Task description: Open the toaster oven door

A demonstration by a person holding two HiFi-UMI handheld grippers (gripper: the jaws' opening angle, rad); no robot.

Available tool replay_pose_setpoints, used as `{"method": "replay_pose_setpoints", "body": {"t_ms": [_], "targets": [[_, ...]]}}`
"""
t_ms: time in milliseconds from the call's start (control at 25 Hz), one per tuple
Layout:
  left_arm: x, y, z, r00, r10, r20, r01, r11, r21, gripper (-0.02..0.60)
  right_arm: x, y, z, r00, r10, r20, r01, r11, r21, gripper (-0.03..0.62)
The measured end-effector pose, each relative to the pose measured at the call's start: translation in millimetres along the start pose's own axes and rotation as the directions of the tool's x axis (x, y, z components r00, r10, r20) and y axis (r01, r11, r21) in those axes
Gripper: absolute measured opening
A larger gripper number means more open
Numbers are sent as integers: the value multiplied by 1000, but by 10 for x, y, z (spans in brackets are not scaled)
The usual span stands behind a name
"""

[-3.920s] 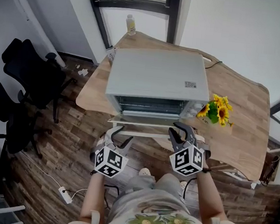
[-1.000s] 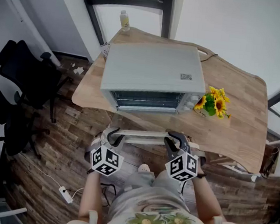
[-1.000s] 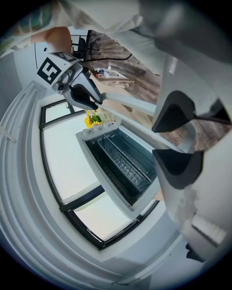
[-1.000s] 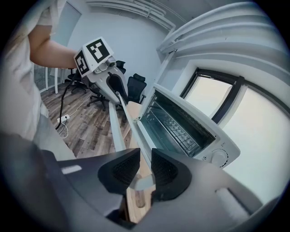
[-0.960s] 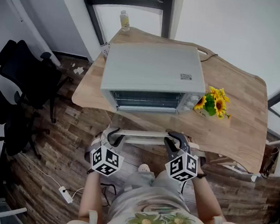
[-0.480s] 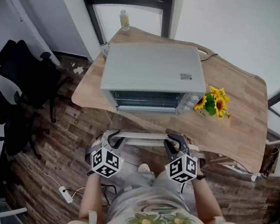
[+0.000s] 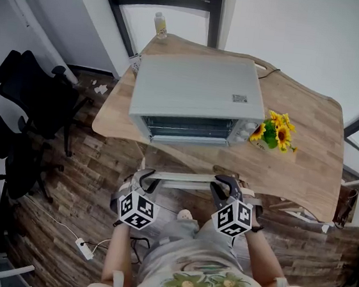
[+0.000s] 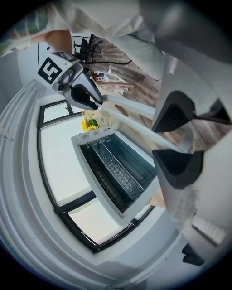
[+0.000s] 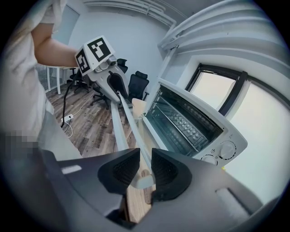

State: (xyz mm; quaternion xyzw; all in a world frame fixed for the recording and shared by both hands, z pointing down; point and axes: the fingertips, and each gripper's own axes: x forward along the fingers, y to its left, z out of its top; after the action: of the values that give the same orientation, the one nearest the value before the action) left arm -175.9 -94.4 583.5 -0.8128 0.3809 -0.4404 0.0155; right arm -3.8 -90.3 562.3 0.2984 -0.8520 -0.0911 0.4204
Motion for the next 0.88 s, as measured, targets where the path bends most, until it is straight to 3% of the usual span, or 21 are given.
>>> {"method": "replay_pose_setpoints", "body": {"t_ms": [880], "targets": [[52,-155,-145,999,-36,-35,35,999,-8,130,49,166,-124,998,49,-41,-49,999,-4,83]]}}
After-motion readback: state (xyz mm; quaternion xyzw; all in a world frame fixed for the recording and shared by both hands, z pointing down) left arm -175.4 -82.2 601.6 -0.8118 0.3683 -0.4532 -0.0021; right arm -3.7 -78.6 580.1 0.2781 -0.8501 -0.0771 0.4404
